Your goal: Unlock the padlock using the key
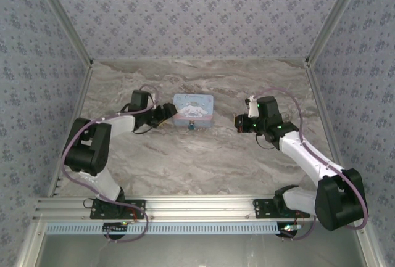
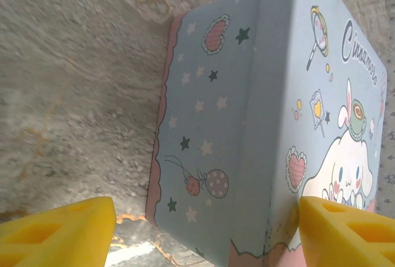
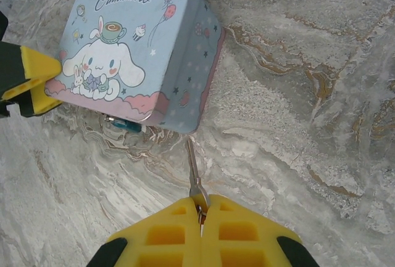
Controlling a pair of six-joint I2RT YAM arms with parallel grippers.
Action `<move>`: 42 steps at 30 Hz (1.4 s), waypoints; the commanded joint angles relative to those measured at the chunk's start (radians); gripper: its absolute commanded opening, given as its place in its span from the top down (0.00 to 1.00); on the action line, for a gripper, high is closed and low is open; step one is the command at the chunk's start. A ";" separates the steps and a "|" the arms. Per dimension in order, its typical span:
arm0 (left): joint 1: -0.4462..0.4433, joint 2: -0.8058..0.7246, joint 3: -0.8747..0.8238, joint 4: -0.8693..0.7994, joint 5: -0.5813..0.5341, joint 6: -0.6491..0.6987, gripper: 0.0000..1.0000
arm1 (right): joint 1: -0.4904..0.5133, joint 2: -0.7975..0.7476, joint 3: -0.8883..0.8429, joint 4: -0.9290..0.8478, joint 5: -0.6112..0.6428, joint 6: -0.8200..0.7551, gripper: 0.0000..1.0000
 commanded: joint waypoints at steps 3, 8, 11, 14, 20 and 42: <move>0.043 0.090 0.089 -0.175 -0.090 0.089 0.22 | 0.009 0.004 0.034 0.000 -0.003 0.001 1.00; 0.055 0.124 0.181 -0.198 -0.085 0.132 0.19 | 0.013 0.003 0.033 0.001 -0.004 0.001 1.00; 0.056 0.098 0.193 -0.187 -0.083 0.154 0.17 | 0.018 0.005 0.032 0.013 -0.013 0.002 1.00; 0.056 0.029 0.158 -0.143 -0.091 0.173 0.13 | 0.028 0.015 0.029 0.056 -0.039 0.016 1.00; 0.054 -0.197 -0.056 0.065 -0.093 0.201 0.06 | 0.071 0.106 0.039 0.239 -0.128 0.089 1.00; -0.121 -0.195 -0.248 0.354 0.098 0.386 0.15 | 0.127 0.645 0.423 0.301 -0.250 0.078 1.00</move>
